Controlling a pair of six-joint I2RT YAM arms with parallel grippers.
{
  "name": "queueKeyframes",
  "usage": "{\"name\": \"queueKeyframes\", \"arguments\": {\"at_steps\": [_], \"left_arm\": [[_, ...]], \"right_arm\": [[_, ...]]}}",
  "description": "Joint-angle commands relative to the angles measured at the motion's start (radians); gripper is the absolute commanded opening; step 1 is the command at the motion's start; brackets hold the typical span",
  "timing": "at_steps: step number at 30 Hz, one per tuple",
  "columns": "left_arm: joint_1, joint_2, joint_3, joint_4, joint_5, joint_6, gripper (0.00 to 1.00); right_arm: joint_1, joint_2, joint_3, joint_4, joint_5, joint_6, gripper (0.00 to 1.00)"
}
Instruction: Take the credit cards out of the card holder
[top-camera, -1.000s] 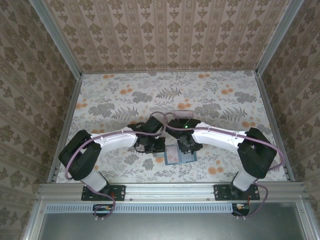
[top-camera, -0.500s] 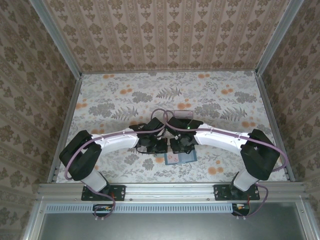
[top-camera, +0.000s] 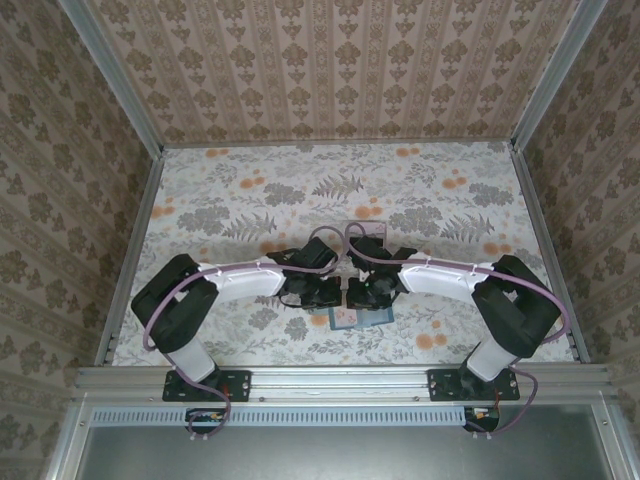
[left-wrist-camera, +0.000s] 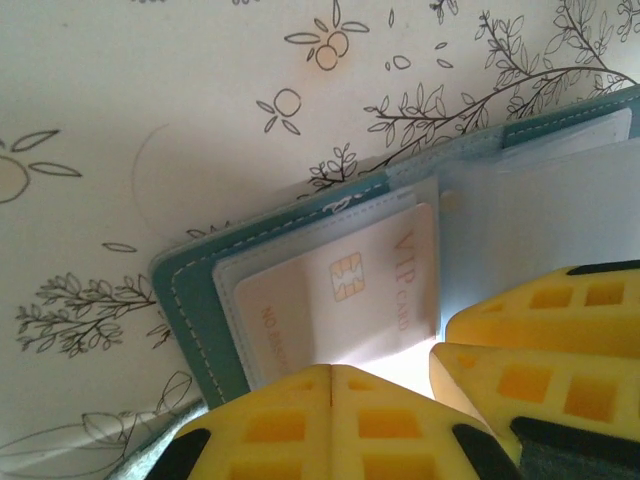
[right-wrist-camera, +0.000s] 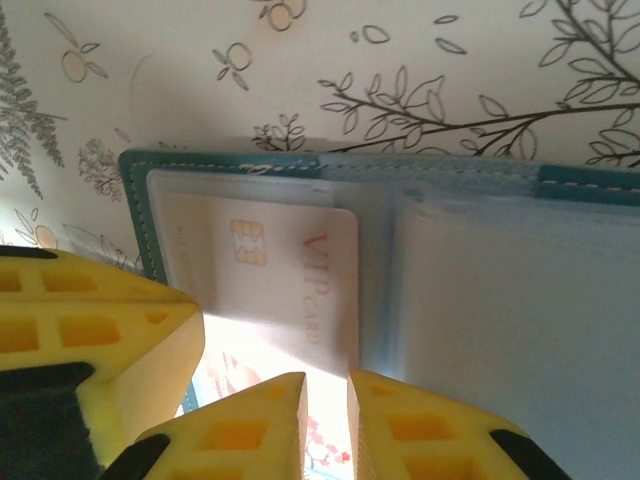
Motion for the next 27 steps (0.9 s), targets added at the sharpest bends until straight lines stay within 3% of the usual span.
{"name": "queueKeyframes", "arguments": {"at_steps": [1, 20, 27], "left_arm": [[-0.004, 0.020, 0.005, 0.016, 0.017, -0.018, 0.00], [-0.008, 0.051, 0.011, -0.030, -0.003, 0.005, 0.00], [-0.007, 0.044, 0.013, -0.040, -0.005, 0.010, 0.00]], "right_arm": [[-0.020, -0.007, -0.029, 0.049, -0.054, 0.015, 0.20], [-0.051, 0.013, -0.055, 0.120, -0.121, 0.026, 0.17], [-0.052, 0.043, -0.043, 0.070, -0.074, 0.007, 0.25]]}}
